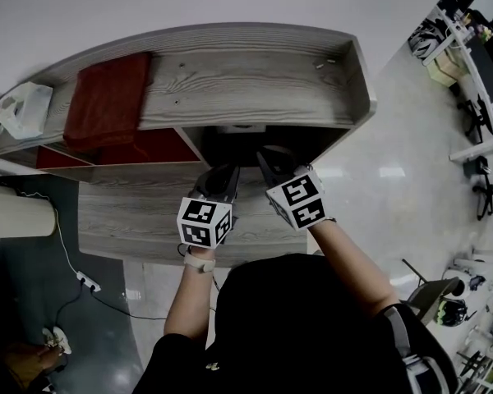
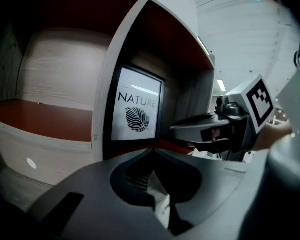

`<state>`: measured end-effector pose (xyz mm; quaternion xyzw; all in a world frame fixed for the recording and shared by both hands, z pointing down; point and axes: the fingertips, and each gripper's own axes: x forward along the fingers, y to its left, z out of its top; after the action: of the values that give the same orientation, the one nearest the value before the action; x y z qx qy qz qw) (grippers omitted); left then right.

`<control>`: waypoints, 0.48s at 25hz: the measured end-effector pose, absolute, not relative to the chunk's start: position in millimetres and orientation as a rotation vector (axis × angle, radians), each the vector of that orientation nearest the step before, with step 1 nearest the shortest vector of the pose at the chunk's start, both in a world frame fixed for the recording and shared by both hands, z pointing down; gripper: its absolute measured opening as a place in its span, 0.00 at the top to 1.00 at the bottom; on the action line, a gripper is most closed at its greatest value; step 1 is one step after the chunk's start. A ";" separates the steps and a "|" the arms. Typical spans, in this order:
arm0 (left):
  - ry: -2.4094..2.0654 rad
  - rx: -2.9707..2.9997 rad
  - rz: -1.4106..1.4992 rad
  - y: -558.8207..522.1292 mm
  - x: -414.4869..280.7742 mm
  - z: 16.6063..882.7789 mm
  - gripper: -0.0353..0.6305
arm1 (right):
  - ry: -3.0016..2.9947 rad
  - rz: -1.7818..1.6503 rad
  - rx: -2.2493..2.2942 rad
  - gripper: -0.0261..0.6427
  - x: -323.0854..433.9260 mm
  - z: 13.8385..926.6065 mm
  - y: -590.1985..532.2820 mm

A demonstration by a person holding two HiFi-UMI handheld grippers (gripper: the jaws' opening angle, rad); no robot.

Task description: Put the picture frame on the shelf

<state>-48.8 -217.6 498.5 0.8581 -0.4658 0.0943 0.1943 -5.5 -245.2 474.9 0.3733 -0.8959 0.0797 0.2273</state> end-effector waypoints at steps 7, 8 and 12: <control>-1.241 2.521 0.197 -190.6 -30.8 458.0 0.93 | -2.592 0.248 1.040 0.97 28.5 443.5 -203.5; -1.230 2.535 0.182 -185.9 -29.0 452.1 0.93 | -2.602 0.248 1.046 0.97 34.3 439.7 -198.5; -1.193 2.595 0.133 -166.1 -20.3 432.5 0.93 | -2.638 0.247 1.060 0.97 56.2 427.3 -178.5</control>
<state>-20.3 -166.1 432.5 0.8986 -0.4131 0.0461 0.1407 56.2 -178.5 427.3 0.3677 -0.9148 0.0856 0.1436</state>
